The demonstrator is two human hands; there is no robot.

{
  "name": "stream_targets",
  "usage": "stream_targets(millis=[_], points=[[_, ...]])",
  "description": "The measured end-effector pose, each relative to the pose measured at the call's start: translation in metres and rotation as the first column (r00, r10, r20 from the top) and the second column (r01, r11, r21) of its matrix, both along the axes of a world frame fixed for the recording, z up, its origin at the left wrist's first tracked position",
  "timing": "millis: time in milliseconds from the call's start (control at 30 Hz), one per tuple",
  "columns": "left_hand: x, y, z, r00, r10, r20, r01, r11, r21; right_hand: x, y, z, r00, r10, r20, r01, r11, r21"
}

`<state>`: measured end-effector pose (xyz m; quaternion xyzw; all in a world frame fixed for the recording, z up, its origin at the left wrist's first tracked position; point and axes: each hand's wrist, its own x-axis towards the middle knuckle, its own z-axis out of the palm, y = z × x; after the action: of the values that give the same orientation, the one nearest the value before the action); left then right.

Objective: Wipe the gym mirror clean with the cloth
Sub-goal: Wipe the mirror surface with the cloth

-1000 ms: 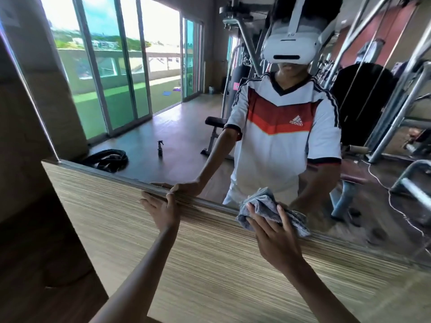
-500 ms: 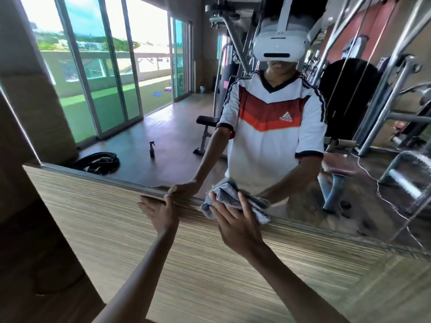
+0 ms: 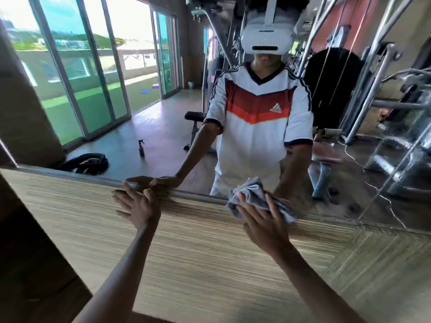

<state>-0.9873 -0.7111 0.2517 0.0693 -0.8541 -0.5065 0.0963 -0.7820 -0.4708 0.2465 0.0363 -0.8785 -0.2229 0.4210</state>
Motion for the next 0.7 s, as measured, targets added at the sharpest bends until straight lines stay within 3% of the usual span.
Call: stream_targets(millis=[200, 367, 600, 700], points=[[0.02, 0.024, 0.012, 0.999, 0.025, 0.037, -0.03, 0.992, 0.125, 0.086, 0.081, -0.01, 0.988, -0.14, -0.063, 0.138, 0.99, -0.035], [0.068, 0.066, 0.01, 0.996, -0.093, 0.015, 0.089, 0.981, 0.172, 0.074, 0.057, -0.025, 0.961, -0.237, -0.144, 0.212, 0.963, -0.167], [0.085, 0.082, 0.009, 0.992, -0.124, 0.013, 0.118, 0.97, 0.215, -0.014, -0.038, -0.011, 0.997, -0.025, -0.07, 0.01, 0.979, -0.204], [0.086, 0.08, 0.006, 0.982, -0.156, -0.104, 0.175, 0.965, 0.196, -0.042, -0.06, -0.008, 0.997, 0.044, -0.056, -0.053, 0.983, -0.176]])
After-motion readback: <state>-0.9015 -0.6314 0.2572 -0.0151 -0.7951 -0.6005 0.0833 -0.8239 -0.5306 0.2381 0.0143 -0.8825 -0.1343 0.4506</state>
